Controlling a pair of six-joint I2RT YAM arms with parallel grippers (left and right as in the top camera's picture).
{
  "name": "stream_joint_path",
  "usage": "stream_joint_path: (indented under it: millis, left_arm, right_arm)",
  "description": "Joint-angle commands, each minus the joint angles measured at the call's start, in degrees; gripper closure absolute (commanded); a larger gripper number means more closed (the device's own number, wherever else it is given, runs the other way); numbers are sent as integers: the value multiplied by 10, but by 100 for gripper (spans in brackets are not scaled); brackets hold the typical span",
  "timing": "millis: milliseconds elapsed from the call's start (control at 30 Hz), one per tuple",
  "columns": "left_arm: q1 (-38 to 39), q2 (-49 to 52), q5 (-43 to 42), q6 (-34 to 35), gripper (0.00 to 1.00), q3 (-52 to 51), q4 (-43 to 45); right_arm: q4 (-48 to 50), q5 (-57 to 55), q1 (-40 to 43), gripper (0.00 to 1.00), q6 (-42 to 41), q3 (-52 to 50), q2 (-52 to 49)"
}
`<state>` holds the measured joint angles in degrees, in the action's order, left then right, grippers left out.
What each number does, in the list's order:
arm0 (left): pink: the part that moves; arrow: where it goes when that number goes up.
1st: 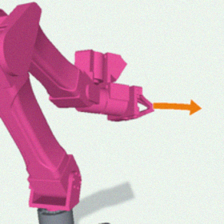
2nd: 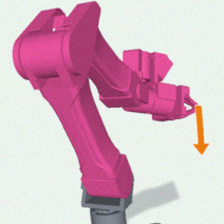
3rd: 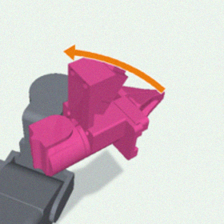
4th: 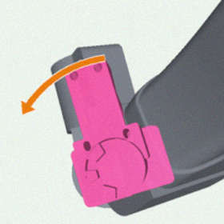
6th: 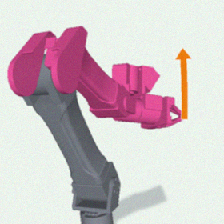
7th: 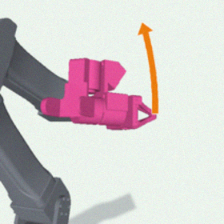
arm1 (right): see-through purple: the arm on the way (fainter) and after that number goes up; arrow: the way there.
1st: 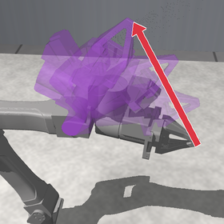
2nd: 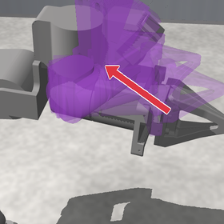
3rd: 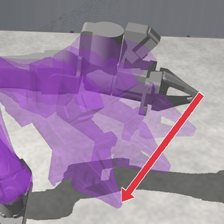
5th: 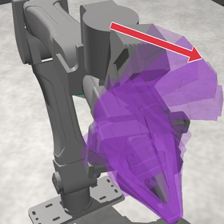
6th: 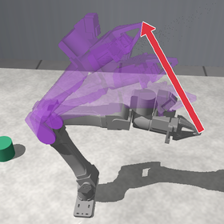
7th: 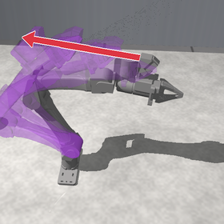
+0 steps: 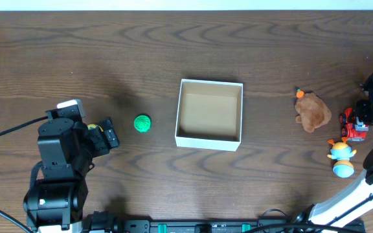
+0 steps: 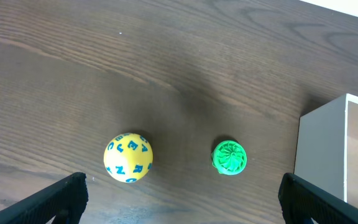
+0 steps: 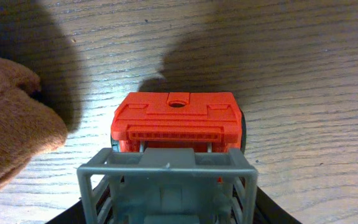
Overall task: Pack container
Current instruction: 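Move the right gripper over the red fire truck and grasp it, then carry the red fire truck into the white box and release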
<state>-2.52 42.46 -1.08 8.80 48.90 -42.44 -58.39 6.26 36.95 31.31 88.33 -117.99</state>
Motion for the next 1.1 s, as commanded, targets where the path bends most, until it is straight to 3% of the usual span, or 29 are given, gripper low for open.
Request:
stream_joint_path:
  millis: [0,333,533,667,800,1067]
  left_arm:
    - [-2,2,3,0,2,12,-1]
    - [-2,2,3,0,2,12,-2]
    - [-2,2,3,1,2,12,-2]
    - [-2,2,3,1,2,12,-5]
    - [-2,2,3,1,2,12,-8]
    - [-2,2,3,1,2,12,-9]
  right_arm:
    - [1,24,-1,99,-21,2,-3]
    - [-7,47,-48,99,-66,30,104]
    - [-19,48,-135,99,-235,46,242]
    - [-40,47,-236,99,-257,46,329]
    - [-23,31,-376,99,-332,46,385]
    - [9,-99,-605,99,-603,45,365]
